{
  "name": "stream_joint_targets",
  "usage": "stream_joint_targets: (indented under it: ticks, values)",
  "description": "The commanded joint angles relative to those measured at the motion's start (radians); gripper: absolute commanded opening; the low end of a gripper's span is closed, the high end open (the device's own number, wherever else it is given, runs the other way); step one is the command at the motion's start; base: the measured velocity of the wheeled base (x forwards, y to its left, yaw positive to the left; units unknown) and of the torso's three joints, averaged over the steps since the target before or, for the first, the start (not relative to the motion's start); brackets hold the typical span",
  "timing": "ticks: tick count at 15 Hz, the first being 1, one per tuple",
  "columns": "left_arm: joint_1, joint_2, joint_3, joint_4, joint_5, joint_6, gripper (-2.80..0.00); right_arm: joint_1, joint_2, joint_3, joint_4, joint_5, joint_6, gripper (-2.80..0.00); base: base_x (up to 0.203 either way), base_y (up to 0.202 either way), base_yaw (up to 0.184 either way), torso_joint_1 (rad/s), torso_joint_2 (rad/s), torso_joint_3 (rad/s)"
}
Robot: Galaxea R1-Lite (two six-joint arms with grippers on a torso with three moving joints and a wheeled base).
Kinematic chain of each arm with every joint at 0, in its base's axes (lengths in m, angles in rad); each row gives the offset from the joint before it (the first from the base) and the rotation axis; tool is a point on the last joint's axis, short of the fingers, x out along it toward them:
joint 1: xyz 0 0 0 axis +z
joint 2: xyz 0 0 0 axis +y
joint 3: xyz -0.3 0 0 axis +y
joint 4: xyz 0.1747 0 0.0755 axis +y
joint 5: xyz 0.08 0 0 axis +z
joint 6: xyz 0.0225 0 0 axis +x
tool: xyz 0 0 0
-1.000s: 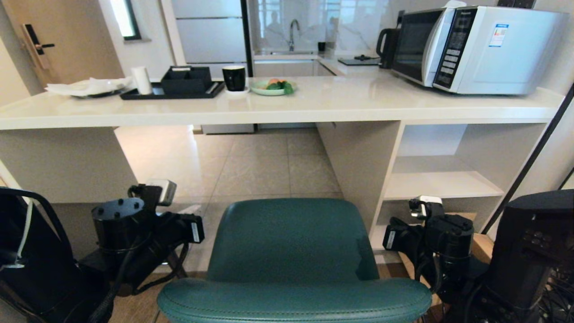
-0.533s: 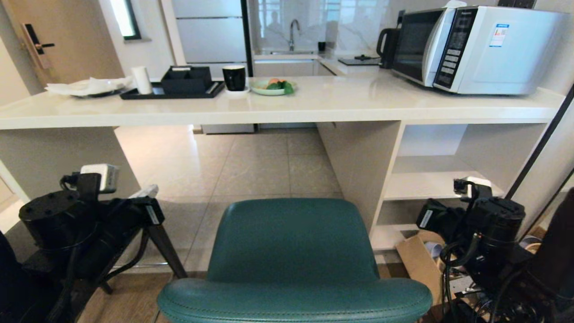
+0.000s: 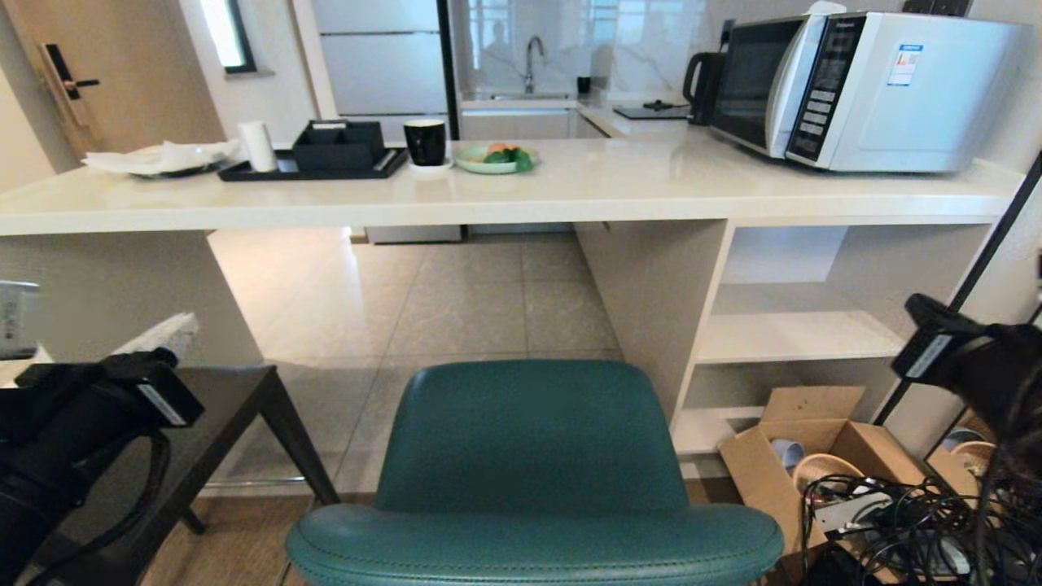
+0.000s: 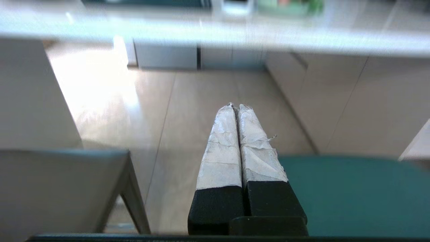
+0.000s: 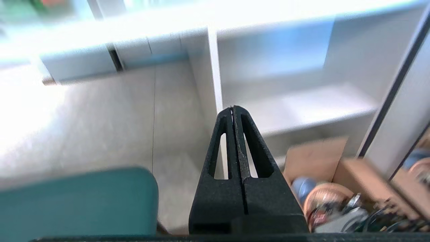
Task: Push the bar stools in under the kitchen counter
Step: Push the gray chair back under the dining table
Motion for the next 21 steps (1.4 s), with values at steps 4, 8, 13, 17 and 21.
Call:
stream_joint_targets:
  ticks: [4, 8, 13, 17, 21]
  values:
    - [0.05, -0.55, -0.129, 0.571, 0.011, 0.002, -2.8, -0.05, -0.56, -0.146, 0.625, -0.001, -0.029, -2.8, 0.0, 0.0, 0.0, 0.0, 0.0, 0.0]
    - [0.156, -0.792, -0.104, 0.664, -0.054, 0.072, -2.8, -0.129, -0.769, -0.183, 0.838, 0.0, -0.064, -2.8, 0.0, 0.0, 0.0, 0.0, 0.0, 0.0]
    - [0.161, -1.09, -0.104, 0.933, -0.207, 0.086, -2.8, -0.188, -1.081, -0.197, 1.068, 0.07, -0.082, -2.8, 0.0, 0.0, 0.0, 0.0, 0.0, 0.0]
    - [0.162, -1.281, -0.044, 1.238, -0.286, 0.086, -2.8, -0.205, -1.32, -0.156, 1.289, 0.2, -0.105, -2.8, 0.0, 0.0, 0.0, 0.0, 0.0, 0.0]
    - [0.162, -1.28, 0.22, 1.074, -0.215, 0.097, -2.8, -0.212, -1.344, 0.096, 1.288, 0.269, -0.099, -2.8, 0.0, 0.0, 0.0, 0.0, 0.0, 0.0]
